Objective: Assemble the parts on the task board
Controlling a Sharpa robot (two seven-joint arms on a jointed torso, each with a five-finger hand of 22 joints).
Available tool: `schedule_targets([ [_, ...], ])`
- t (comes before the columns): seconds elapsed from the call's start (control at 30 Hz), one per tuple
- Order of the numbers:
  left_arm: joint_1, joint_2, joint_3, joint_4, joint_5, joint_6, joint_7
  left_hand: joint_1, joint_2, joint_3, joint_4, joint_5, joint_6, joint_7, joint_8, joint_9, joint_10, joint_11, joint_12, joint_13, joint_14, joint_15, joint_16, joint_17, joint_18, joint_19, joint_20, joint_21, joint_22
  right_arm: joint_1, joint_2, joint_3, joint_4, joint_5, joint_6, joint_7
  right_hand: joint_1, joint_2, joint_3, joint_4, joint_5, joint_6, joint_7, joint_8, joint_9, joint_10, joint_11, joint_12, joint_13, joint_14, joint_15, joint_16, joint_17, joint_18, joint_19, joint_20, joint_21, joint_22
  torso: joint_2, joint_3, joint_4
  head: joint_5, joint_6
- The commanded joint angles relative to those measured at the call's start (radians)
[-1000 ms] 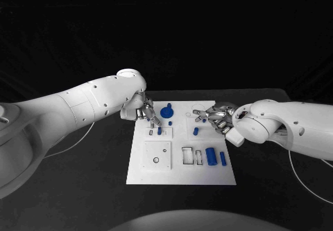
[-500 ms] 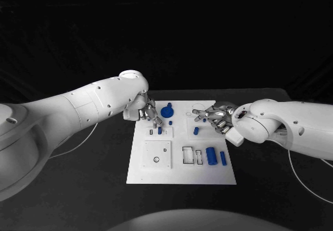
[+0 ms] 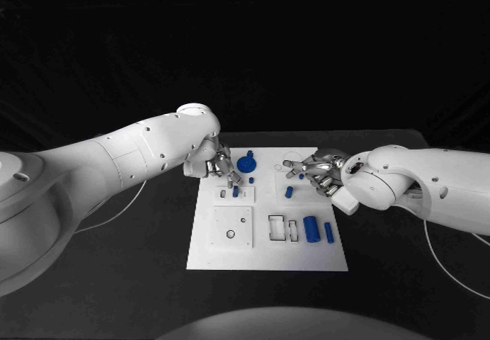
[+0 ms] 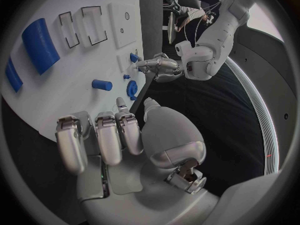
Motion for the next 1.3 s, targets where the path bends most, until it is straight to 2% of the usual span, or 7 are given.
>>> schedule_targets([
  [0.03,0.0,0.004,0.0,0.0,0.009,-0.006,0.01,-0.002,0.005,-0.001,0.003,-0.007,-0.005,-0.002,-0.006,-0.001,0.102,-0.002,0.003,0.263,0.108,-0.002,0.003,0.263,-0.015,0.105,0.0,0.002,0.263,0.0,0.002,0.0,0.0,-0.002,0.012,0.0,0.001,0.006,-0.006,0.002,-0.004,-0.007,0.007,0.004,0.002,0.105,0.008,0.004,0.263,0.106,0.008,0.004,0.263,-0.007,0.105,0.004,0.004,0.263,0.0,-0.0002,-0.0009,0.001,0.0],
  [0.63,-0.002,0.009,-0.001,-0.001,0.011,0.013,-0.018,0.019,0.008,0.006,0.0,-0.008,-0.004,-0.004,-0.01,-0.003,0.102,-0.003,0.003,0.263,0.108,-0.002,0.003,0.263,-0.015,0.105,0.001,0.002,0.263,0.0,0.001,0.0,0.001,-0.002,0.01,0.0,0.001,0.007,-0.008,0.002,-0.004,-0.009,0.007,0.005,0.001,0.105,0.008,0.004,0.263,0.106,0.008,0.004,0.263,-0.007,0.105,0.004,0.004,0.263,0.001,0.0004,-0.0002,-0.007,-0.003],
  [1.07,-0.005,0.014,-0.001,-0.002,0.011,0.022,-0.03,0.039,0.014,0.015,-0.001,-0.01,-0.004,-0.005,-0.012,-0.004,0.102,-0.004,0.003,0.263,0.108,-0.002,0.003,0.263,-0.015,0.105,0.001,0.002,0.263,0.0,0.0,0.0,0.002,-0.002,0.011,-0.001,0.001,0.007,-0.008,0.002,-0.004,-0.009,0.007,0.005,0.001,0.105,0.008,0.004,0.263,0.106,0.008,0.004,0.263,-0.007,0.105,0.004,0.004,0.263,0.002,-0.0009,0.0001,-0.01,-0.008],
  [1.3,-0.005,0.014,-0.001,-0.003,0.012,0.03,-0.035,0.056,0.015,0.022,-0.002,-0.009,-0.004,-0.005,-0.014,-0.005,0.102,-0.004,0.003,0.263,0.108,-0.002,0.003,0.263,-0.015,0.105,0.001,0.002,0.263,0.0,0.0,0.0,0.004,-0.002,0.01,-0.002,0.001,0.007,-0.008,0.002,-0.004,-0.009,0.007,0.005,0.001,0.105,0.008,0.004,0.263,0.106,0.008,0.004,0.263,-0.007,0.105,0.004,0.004,0.263,0.001,0.001,0.0004,-0.007,-0.008],
])
